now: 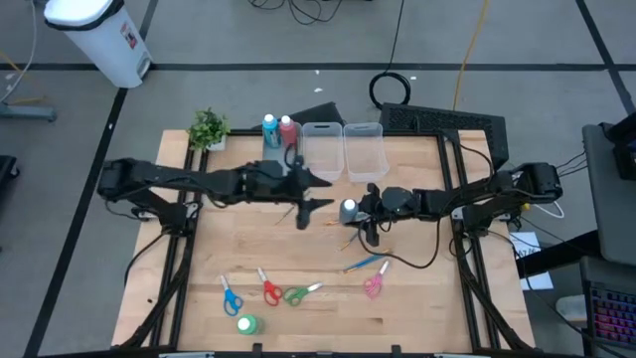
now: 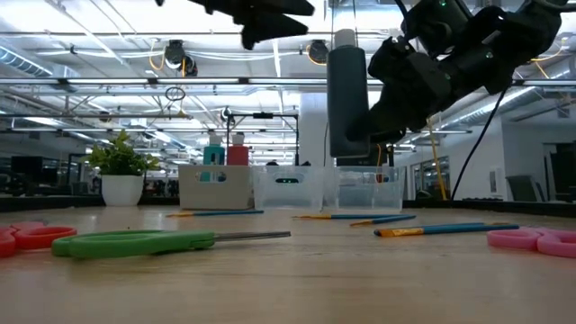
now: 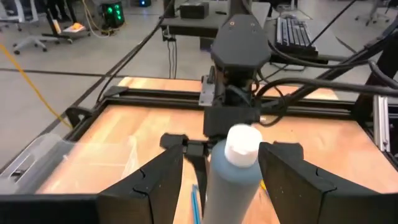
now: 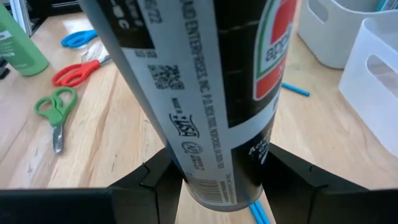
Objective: Pick & Place Paint Supplies
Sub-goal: Put the black paint bottles into the gray bin
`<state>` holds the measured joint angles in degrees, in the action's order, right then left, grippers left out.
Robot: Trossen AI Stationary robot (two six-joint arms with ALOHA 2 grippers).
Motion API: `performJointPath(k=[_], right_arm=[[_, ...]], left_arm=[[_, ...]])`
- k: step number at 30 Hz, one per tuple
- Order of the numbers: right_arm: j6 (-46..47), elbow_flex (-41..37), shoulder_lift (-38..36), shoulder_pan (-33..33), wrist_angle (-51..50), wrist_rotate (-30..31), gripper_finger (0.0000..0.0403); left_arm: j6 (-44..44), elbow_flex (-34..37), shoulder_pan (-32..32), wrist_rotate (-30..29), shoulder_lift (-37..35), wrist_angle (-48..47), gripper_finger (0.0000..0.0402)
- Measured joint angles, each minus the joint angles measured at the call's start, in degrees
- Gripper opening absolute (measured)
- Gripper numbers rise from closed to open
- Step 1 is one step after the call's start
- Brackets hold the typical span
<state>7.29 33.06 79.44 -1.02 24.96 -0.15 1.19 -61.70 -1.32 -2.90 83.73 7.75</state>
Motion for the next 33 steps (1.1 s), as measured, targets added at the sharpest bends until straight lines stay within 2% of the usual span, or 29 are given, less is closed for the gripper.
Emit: performJointPath(k=[5, 13, 17, 26, 33], right_arm=[[1.55, -0.74, 0.00, 0.03, -0.19, 0.01, 0.0176], [2.53, -0.95, 0.00, 0.50, 0.06, 0.59, 0.0175], [2.54, -0.95, 0.00, 1.69, 0.63, 3.13, 0.0175], [3.69, -0.99, 0.16, 1.91, 5.92, 3.31, 0.0175], [4.63, 0.46, 5.32, 1.89, 11.01, 3.09, 0.0173]], left_arm=[[-2.74, -1.74, -0.04, 0.05, 4.62, -0.37, 0.0218], [-3.02, -2.06, 0.00, 3.03, 8.11, 6.05, 0.0218], [-3.23, -2.06, 0.00, 3.15, 8.58, 7.12, 0.0218], [-3.94, -2.07, 0.00, 3.07, 8.58, 7.29, 0.0218], [-3.90, -2.07, 0.00, 3.05, 8.60, 7.36, 0.0218]])
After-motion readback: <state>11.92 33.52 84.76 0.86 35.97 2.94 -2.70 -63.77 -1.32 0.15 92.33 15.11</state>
